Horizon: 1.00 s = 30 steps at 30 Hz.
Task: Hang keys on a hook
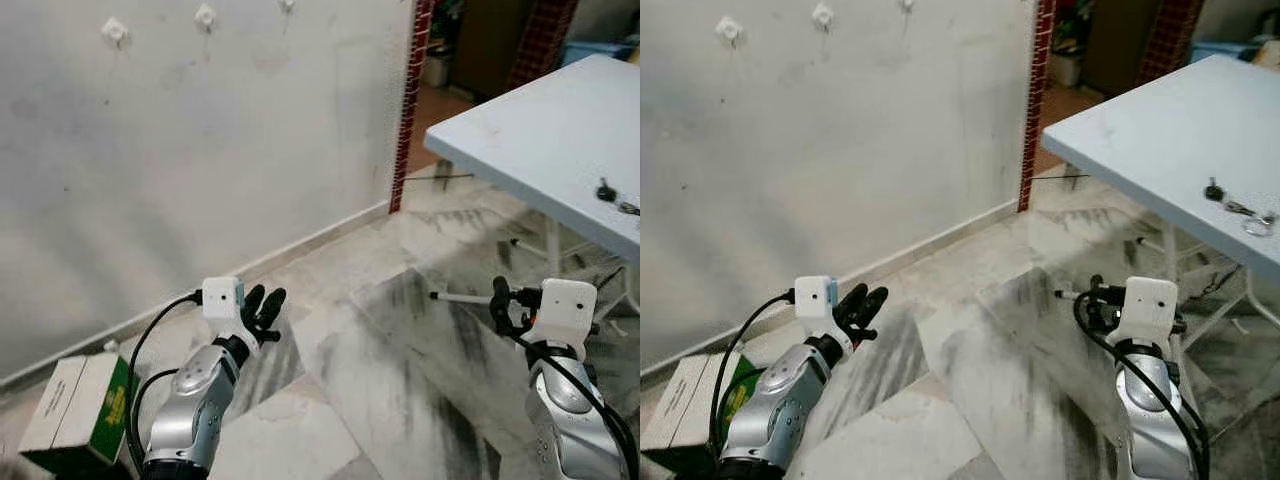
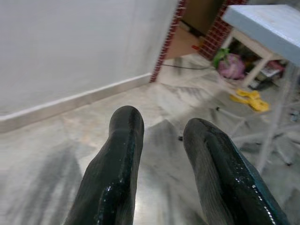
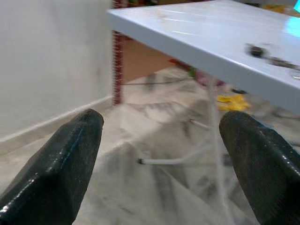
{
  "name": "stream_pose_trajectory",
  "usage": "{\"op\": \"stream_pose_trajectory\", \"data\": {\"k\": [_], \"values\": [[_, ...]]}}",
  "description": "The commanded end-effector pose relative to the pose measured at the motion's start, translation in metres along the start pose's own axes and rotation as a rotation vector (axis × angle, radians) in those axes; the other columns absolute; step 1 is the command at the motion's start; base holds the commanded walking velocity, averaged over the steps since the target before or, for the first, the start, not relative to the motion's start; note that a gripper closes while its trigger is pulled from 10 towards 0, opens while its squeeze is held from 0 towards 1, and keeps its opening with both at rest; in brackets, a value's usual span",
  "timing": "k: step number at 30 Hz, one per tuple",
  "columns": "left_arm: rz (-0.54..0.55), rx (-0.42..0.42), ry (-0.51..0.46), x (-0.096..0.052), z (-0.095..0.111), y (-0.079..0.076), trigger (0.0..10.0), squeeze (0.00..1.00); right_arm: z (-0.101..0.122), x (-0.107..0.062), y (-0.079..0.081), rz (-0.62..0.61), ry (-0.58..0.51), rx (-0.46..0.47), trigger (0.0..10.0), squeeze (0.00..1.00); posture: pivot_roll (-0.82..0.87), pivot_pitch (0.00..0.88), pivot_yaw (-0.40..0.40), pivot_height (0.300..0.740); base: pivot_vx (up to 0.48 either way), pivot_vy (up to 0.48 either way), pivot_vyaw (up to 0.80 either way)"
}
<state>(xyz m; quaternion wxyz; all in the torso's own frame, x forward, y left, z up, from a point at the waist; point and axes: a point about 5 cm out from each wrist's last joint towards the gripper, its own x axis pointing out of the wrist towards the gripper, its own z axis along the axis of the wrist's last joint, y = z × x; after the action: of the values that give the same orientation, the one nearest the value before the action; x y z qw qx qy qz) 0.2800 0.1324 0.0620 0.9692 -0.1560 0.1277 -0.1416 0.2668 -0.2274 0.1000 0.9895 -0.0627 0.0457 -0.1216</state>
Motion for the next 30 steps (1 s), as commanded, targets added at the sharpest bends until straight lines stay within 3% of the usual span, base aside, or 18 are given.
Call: {"op": "stream_pose_trajectory", "data": {"k": [1,21,30], "values": [[-0.011,0.012,-0.002,0.0016,0.0027,-0.0023,10.0,0.0,-0.0007,-0.0016,-0.0072,-0.022,0.008,-0.014,10.0,0.0,-0.12,0.0,0.087,0.74,0.24,0.0,-0.79],[-0.024,0.004,0.008,0.0016,0.0001,-0.0066,10.0,0.0,-0.001,-0.0014,-0.0045,-0.005,0.012,-0.014,10.0,0.0,-0.12,0.0,0.084,0.74,0.024,0.0,-0.8],[-0.033,0.005,0.011,0.002,-0.0002,-0.0079,10.0,0.0,-0.0004,-0.0027,-0.0036,0.0,0.009,-0.011,10.0,0.0,-0.13,0.0,0.084,0.74,0.378,0.0,-0.35]]}}
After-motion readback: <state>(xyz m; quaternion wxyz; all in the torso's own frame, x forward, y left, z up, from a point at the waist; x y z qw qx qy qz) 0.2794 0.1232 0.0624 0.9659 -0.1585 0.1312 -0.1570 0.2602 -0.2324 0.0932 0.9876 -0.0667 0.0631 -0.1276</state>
